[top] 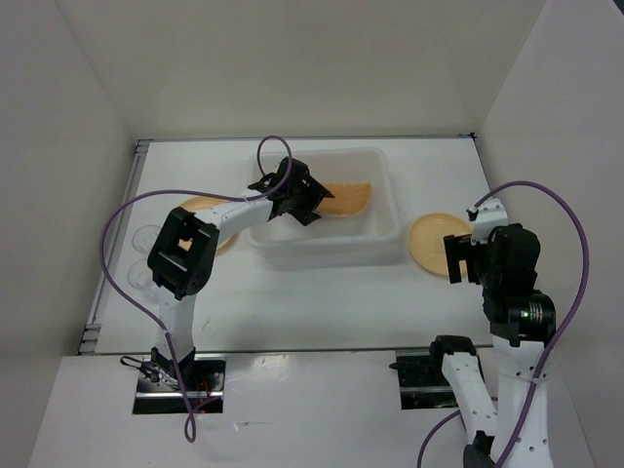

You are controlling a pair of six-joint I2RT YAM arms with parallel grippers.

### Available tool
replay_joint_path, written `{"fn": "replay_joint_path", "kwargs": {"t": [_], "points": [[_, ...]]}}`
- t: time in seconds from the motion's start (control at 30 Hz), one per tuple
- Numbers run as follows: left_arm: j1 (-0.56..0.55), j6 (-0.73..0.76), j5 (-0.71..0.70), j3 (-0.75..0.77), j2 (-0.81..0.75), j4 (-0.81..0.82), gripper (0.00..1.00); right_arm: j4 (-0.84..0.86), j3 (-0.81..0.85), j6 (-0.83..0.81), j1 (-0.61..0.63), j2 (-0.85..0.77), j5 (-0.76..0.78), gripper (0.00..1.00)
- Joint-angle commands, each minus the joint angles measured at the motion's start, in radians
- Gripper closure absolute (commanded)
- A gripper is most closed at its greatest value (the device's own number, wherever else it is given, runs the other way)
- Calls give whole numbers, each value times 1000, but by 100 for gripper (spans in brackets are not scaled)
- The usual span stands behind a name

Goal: Place the mixed dishes into the plastic bin

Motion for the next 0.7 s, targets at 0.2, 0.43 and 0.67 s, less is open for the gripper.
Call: {"fn": "replay_joint_path", "kwargs": {"t": [0.2, 0.43, 0.67], "points": [[5, 22, 26, 20, -56, -10, 0, 58, 38, 130, -87, 43, 156, 2], [-9, 191, -72, 31, -266, -94, 0, -21, 72, 10, -119, 352, 205, 2], [-44, 638, -270, 195, -446, -287, 0, 159, 22, -73, -148, 578, 95, 2]]}}
